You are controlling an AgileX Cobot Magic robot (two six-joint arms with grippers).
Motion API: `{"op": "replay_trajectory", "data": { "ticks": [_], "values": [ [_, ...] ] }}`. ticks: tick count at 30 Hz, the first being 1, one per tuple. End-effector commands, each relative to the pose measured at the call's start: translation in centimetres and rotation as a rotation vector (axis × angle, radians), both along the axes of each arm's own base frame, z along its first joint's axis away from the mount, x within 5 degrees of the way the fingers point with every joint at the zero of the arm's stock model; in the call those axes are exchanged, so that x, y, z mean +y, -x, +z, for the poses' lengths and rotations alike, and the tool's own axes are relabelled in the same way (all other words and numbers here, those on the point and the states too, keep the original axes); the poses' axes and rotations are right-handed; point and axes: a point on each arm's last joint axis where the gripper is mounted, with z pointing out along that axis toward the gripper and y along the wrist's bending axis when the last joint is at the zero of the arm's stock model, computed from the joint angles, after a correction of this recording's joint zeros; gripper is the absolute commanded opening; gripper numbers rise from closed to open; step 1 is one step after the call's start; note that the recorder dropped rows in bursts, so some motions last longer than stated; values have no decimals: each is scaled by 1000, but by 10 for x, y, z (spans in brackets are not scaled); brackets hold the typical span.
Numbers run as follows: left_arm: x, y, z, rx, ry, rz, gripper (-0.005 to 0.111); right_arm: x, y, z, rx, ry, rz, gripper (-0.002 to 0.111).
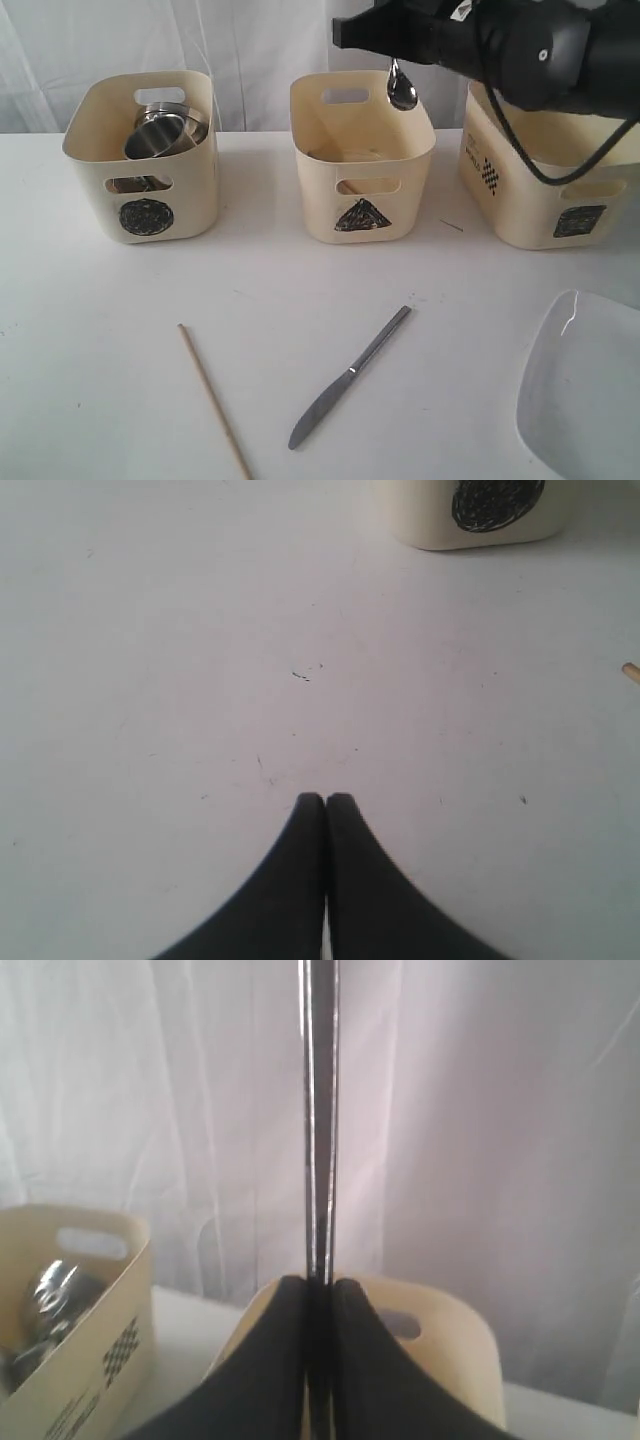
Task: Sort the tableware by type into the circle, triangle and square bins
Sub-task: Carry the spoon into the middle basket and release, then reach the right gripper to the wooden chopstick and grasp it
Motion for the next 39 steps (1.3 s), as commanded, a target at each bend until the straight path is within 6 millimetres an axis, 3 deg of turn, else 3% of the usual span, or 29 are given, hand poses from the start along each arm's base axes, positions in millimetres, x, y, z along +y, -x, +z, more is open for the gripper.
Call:
{"op": "replay_trajectory", "data": {
  "ticks": [1,6,10,14,22,27,31,35,39],
  "values": [
    [0,0,-1,-1,11,4,0,-4,-23,-20,-137,-23,-75,0],
    [0,0,-1,-1,11,4,0,1,-36,-59,-45,17,-65,2],
    [0,0,-1,-1,11,4,0,2,-39,-72,-1,29,-60,15],
    [0,0,-1,-1,11,4,0,2,-39,-71,-3,28,-60,28],
    [0,0,-1,-1,11,4,0,1,-21,-42,75,28,-15,29],
    [0,0,-1,-1,11,4,0,0,6,-13,197,32,49,29],
    [0,0,-1,-1,11,4,0,-1,40,1,439,-36,108,29],
    [0,0,-1,-1,11,4,0,3,71,-1,706,-61,191,29],
    [0,0,-1,-1,11,4,0,29,108,-17,986,44,394,25]
  ]
}}
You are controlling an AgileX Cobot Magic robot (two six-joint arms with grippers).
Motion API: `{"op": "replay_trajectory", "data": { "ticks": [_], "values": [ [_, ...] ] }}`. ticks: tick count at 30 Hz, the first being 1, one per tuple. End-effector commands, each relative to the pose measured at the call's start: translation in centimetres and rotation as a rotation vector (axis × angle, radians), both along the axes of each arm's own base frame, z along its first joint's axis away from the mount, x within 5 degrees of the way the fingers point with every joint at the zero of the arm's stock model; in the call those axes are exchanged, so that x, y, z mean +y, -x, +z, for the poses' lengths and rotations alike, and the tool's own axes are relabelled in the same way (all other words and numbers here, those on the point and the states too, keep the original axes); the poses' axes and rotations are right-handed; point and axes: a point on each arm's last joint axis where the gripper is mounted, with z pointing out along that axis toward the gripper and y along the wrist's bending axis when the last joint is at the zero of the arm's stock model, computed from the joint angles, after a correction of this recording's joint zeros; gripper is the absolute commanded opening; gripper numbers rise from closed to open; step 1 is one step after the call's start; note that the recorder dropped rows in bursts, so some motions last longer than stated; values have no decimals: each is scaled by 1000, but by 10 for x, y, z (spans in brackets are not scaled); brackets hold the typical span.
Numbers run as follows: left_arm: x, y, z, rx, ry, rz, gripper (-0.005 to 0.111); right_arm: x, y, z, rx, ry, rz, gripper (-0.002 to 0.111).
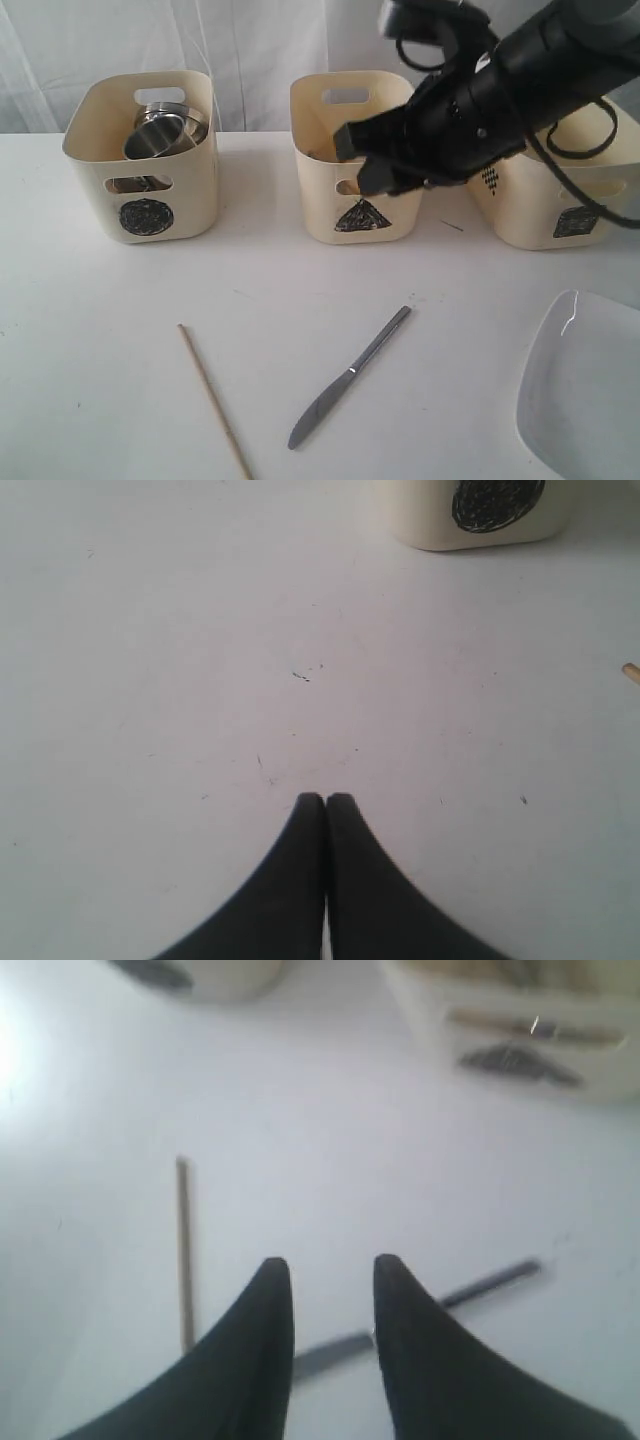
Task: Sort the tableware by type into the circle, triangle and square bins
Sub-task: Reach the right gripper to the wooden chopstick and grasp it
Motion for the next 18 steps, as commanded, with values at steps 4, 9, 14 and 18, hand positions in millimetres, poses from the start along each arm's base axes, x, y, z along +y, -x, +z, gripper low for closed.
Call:
{"op": "replay_trajectory", "data": {
  "ticks": [4,9,14,18],
  "values": [
    [0,0,-1,-1,11,4,0,58,52,-12,194,-28,314,19],
    [0,0,-1,-1,11,4,0,117,69,-28,84,-11,422,12],
    [0,0,-1,-1,11,4,0,159,45,-104,147,152,408,9],
    [0,0,-1,-1,11,4,0,170,34,-133,220,437,383,3]
  ]
}}
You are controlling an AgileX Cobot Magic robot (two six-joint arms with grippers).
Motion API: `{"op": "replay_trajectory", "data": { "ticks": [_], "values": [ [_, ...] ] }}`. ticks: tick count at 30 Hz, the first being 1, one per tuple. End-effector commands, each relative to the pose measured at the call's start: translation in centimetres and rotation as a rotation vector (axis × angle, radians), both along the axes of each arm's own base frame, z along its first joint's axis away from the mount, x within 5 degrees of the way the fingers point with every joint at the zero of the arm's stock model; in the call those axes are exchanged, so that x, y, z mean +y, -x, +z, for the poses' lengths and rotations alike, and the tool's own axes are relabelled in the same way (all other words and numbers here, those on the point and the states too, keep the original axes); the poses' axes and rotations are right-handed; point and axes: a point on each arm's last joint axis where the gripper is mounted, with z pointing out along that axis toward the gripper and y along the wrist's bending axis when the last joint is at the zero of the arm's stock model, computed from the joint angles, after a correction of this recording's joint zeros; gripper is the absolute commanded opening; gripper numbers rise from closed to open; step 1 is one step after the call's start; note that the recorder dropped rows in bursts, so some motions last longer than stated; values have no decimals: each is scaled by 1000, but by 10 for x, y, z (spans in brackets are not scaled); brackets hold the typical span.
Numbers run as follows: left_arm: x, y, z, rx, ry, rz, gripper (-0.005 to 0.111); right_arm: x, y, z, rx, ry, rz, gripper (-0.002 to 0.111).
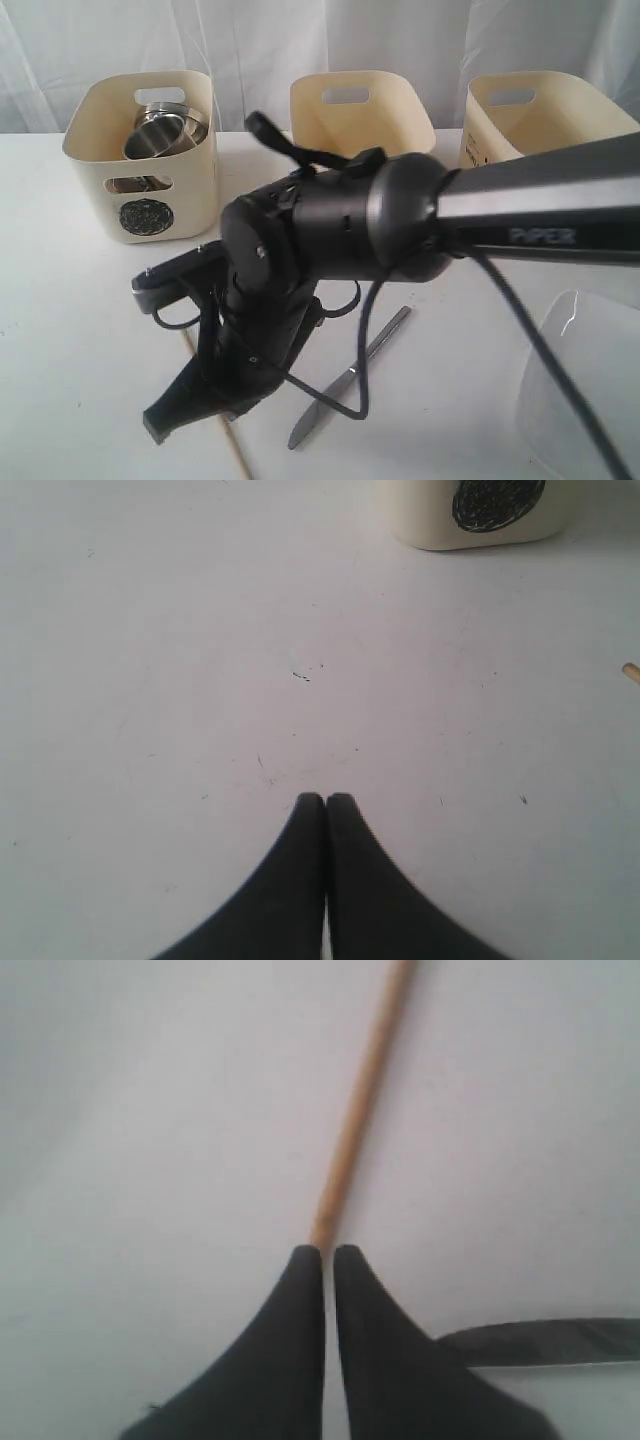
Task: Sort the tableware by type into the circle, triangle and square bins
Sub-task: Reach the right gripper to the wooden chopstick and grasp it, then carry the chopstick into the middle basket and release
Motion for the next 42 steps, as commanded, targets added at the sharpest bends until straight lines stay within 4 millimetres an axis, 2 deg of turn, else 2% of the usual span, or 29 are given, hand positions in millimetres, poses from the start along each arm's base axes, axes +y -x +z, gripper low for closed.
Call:
{"op": "replay_trajectory", "data": {
  "ticks": [1,5,10,12,17,19,21,23,24,25,27,28,30,31,32,33,36,38,42],
  "values": [
    [0,0,-1,-1,11,4,0,8,-9,-3,-71,116,-1,3],
    [0,0,-1,-1,11,4,0,16,-13,-1,-116,41,4,5],
    [0,0,-1,-1,11,4,0,23,-11,-14,-66,10,65,28],
    [0,0,-1,-1,11,4,0,25,-12,-20,-68,5,60,33],
    [0,0,-1,-1,11,4,0,28,-16,-36,-71,9,54,34],
    [0,0,-1,-1,11,4,0,28,-17,-47,-57,30,58,33],
    [0,0,-1,-1,11,4,0,28,-17,-57,-47,55,66,28],
    [0,0,-1,-1,11,4,0,27,-18,-65,-49,83,83,16],
    [0,0,-1,-1,11,4,0,26,-18,-69,-48,96,90,5],
    [0,0,-1,-1,11,4,0,26,-19,-69,-58,106,101,0],
    [0,0,-1,-1,11,4,0,24,-21,-65,-83,122,115,0],
    [0,0,-1,-1,11,4,0,23,-21,-61,-82,122,115,0],
    [0,0,-1,-1,11,4,0,20,-23,-29,-115,125,140,0],
    [0,0,-1,-1,11,4,0,15,-28,0,-187,118,168,0],
    [0,0,-1,-1,11,4,0,10,-32,17,-238,116,171,0],
    [0,0,-1,-1,11,4,0,-3,-40,48,-334,119,164,0],
    [0,0,-1,-1,11,4,0,-35,-54,92,-464,121,92,0],
    [0,0,-1,-1,11,4,0,-62,-64,115,-530,105,20,0],
    [0,0,-1,-1,11,4,0,-114,-89,147,-656,31,-148,0]
  ]
}}
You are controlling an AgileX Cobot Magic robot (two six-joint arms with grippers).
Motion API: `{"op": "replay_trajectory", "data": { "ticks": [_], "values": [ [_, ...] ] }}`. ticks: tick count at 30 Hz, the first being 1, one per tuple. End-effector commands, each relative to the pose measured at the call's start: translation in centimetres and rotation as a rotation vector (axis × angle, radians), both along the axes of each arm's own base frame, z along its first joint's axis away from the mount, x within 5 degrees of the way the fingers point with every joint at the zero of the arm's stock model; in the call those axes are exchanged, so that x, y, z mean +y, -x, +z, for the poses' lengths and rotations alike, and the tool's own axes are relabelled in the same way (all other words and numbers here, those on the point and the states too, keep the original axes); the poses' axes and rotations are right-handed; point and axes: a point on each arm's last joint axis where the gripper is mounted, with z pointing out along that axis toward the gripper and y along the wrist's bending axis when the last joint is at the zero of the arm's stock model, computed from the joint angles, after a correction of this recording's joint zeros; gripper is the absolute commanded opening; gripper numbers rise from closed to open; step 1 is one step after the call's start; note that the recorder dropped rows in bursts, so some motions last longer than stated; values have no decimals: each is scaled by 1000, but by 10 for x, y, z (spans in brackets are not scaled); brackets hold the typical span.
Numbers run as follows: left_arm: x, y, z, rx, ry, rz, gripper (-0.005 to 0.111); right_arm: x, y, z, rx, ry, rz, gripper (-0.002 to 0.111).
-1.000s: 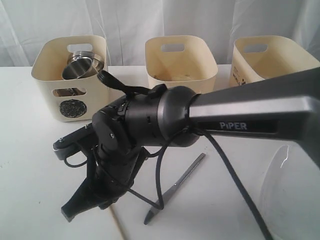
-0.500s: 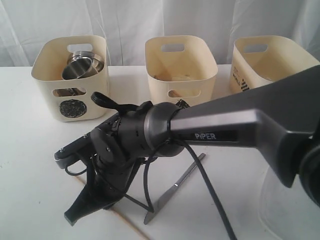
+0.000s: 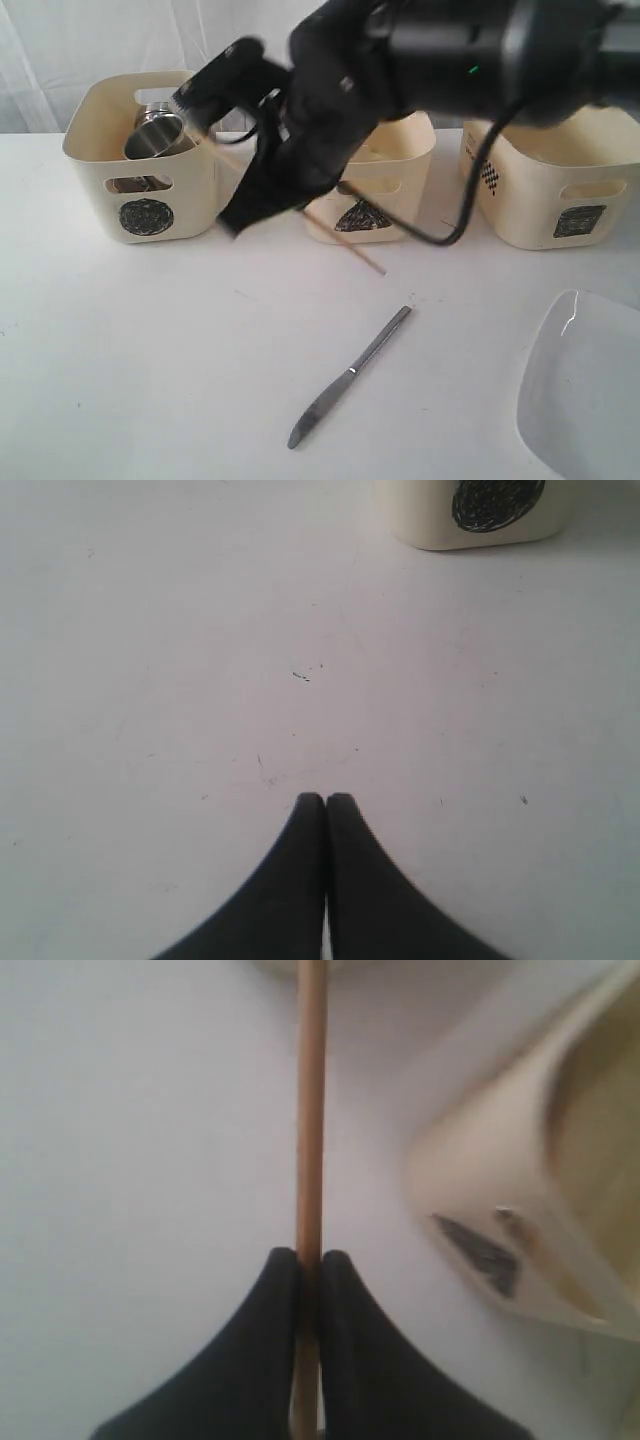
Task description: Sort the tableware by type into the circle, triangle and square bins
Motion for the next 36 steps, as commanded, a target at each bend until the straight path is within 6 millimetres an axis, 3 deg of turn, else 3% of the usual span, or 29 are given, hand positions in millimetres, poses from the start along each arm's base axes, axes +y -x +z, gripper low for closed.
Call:
{"op": "replay_trajectory", "data": {
  "ticks": [1,4,9,15,21,25,29,33,36],
  "values": [
    [0,0,-1,-1,11,4,0,-58,-27,38,-172,-138,-162,0],
    [0,0,-1,-1,11,4,0,-85,-48,52,-316,-275,-229,0],
    [0,0,-1,-1,11,4,0,-107,-79,56,-509,-460,-286,0],
    [0,0,-1,-1,11,4,0,-108,-114,15,-581,-508,-276,2],
    [0,0,-1,-1,11,4,0,-103,-133,-35,-505,-479,-286,30],
    [0,0,-1,-1,11,4,0,-104,-133,-45,-455,-453,-299,36],
    [0,0,-1,-1,11,4,0,-107,-124,-32,-410,-422,-320,36],
    [0,0,-1,-1,11,4,0,-115,-98,-12,-226,-348,-399,36],
    [0,0,-1,-1,11,4,0,-122,-68,-8,39,-288,-486,36]
  ]
}}
